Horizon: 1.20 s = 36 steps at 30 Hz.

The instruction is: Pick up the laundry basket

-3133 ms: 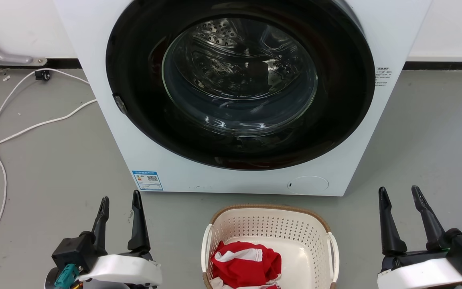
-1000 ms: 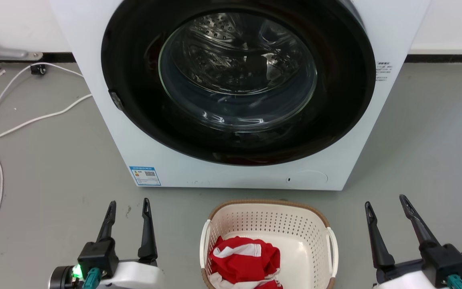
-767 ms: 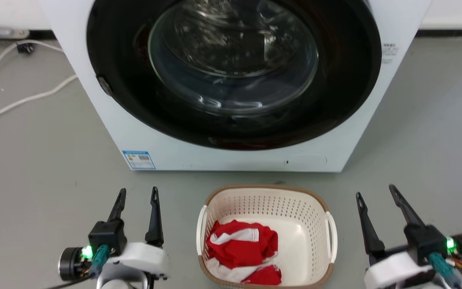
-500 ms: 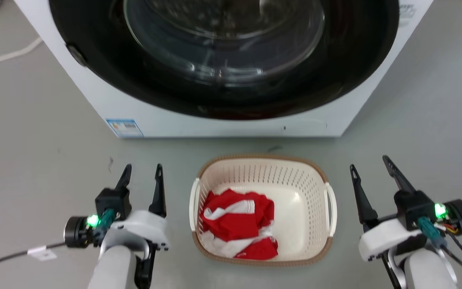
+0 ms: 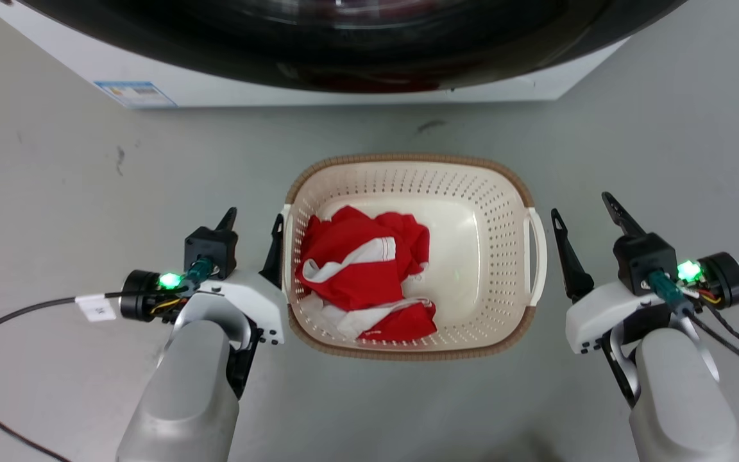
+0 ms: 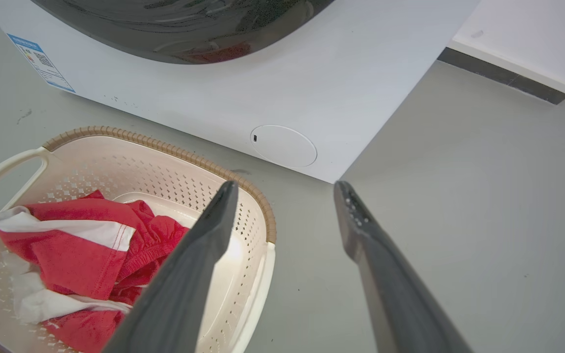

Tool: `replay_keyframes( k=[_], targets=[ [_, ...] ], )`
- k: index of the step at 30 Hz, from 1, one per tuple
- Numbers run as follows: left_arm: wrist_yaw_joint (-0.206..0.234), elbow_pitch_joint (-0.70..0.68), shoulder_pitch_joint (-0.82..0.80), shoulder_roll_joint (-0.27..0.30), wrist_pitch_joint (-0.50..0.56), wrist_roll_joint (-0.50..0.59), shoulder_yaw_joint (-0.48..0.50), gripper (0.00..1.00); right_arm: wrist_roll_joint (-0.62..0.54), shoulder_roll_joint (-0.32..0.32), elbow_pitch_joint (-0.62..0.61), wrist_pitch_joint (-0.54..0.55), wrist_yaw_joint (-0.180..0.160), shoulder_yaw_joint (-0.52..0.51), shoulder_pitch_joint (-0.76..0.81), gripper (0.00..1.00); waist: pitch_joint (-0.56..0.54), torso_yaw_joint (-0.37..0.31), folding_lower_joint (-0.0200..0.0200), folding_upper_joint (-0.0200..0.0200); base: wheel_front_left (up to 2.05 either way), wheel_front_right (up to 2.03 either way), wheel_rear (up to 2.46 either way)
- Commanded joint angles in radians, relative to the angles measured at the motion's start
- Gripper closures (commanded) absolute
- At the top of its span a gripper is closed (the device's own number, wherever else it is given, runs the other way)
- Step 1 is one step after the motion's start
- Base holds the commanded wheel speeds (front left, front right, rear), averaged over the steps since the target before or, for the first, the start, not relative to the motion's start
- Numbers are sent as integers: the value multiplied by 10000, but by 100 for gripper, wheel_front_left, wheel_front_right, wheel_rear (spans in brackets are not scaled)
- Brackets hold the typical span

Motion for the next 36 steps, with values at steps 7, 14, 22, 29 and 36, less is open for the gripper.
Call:
replay_keyframes(
  k=[7,14,22,29,36],
  targets=[
    [-129,1213,-1060,35,-25,132,-198,0,-169,10,836,-25,-7,-7,-961,0,1137,-147,-3,0,0,0,0],
    [-147,1966,-1741,126,-25,208,-359,0,-59,10,1536,-23,-7,134,-1565,0,1784,-213,-3,0,0,0,0],
    [-165,2417,-2189,129,-25,205,-489,0,6,9,2226,-25,-7,65,-2010,0,2358,-207,-3,0,0,0,0],
    [-182,2699,-2553,90,-24,187,-629,0,102,9,2701,-23,-7,163,-2307,0,2796,-219,-3,0,0,0,0],
    [-213,2984,-2806,54,-24,170,-829,0,256,7,3271,-24,-7,356,-2520,0,3079,-236,-3,0,0,0,0]
  ],
)
